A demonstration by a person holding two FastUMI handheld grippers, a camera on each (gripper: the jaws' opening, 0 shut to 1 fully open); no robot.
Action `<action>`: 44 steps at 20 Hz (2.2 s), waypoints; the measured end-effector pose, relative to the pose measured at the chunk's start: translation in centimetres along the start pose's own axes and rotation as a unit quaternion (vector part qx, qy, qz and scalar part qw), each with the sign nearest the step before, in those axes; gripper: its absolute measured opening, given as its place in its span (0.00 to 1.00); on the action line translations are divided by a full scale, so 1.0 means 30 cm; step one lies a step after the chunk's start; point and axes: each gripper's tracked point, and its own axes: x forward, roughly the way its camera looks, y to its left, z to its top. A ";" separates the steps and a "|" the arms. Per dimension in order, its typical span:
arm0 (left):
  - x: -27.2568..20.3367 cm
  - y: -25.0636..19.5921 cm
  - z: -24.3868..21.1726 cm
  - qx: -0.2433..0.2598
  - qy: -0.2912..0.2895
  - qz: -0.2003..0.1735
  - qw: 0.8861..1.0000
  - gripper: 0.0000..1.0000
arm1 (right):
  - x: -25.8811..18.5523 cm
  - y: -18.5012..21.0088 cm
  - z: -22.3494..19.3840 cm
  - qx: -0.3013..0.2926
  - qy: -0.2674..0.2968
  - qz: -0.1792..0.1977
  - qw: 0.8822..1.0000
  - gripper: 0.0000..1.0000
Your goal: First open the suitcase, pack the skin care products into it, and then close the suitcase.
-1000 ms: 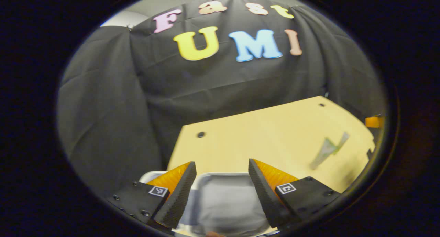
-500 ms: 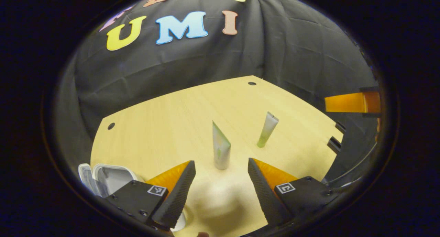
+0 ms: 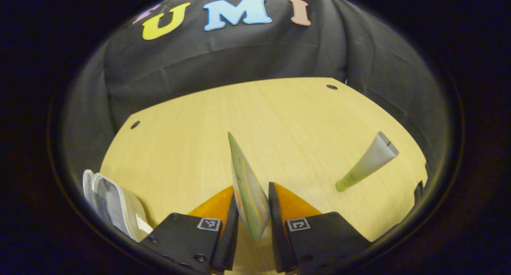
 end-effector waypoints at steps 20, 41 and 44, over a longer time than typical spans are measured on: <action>-0.555 0.647 0.057 -0.136 -0.067 0.150 0.977 0.40 | 0.305 0.388 -0.176 -0.106 0.160 0.107 0.975 0.80; -0.725 1.053 -0.278 -0.166 0.066 0.222 0.959 0.40 | 0.404 0.588 -0.237 -0.122 0.197 0.168 0.958 0.27; -0.706 1.072 -0.365 -0.140 0.164 0.192 0.957 0.39 | 0.293 0.677 -0.264 -0.144 0.211 0.217 0.942 0.25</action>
